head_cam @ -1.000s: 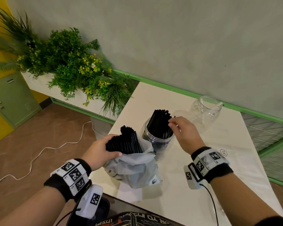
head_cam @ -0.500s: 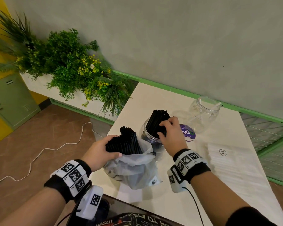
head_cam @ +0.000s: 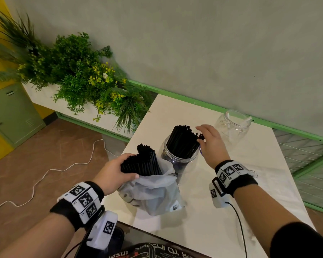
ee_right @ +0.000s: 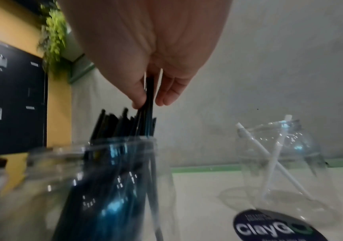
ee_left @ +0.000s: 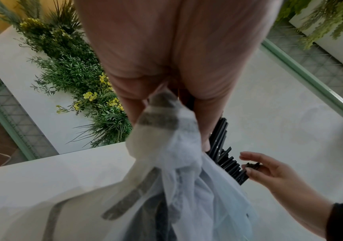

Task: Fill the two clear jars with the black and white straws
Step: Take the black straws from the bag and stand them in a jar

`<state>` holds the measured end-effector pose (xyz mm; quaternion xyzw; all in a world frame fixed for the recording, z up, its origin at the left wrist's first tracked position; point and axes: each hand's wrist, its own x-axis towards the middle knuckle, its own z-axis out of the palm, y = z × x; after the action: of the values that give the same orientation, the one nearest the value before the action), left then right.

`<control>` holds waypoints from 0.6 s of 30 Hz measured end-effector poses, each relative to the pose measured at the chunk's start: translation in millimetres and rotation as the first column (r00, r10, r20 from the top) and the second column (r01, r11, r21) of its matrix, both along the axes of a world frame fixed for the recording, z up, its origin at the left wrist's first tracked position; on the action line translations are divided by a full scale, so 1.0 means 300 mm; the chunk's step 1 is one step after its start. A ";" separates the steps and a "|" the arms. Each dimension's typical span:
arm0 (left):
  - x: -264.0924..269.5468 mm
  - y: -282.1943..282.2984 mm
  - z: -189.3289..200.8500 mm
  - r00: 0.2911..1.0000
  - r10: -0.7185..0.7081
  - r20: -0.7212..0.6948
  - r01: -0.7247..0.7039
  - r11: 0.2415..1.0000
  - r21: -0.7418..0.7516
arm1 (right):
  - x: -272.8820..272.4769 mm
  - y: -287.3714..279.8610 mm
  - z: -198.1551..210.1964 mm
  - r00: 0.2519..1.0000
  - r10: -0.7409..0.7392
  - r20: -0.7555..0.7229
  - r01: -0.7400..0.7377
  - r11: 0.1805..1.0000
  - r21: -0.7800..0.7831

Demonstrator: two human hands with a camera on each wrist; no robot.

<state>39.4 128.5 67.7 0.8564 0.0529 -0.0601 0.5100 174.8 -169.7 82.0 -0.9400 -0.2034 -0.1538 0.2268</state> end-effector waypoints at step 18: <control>0.003 0.002 0.004 1.000 0.012 -0.019 -0.012 1.000 0.003 | 0.117 0.100 -0.021 0.955 0.280 -0.097 -0.293 0.939 -0.182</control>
<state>40.3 129.1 69.0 0.8562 0.0628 -0.0652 0.5086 210.0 -139.8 75.8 -0.9227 -0.3440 -0.0659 0.1611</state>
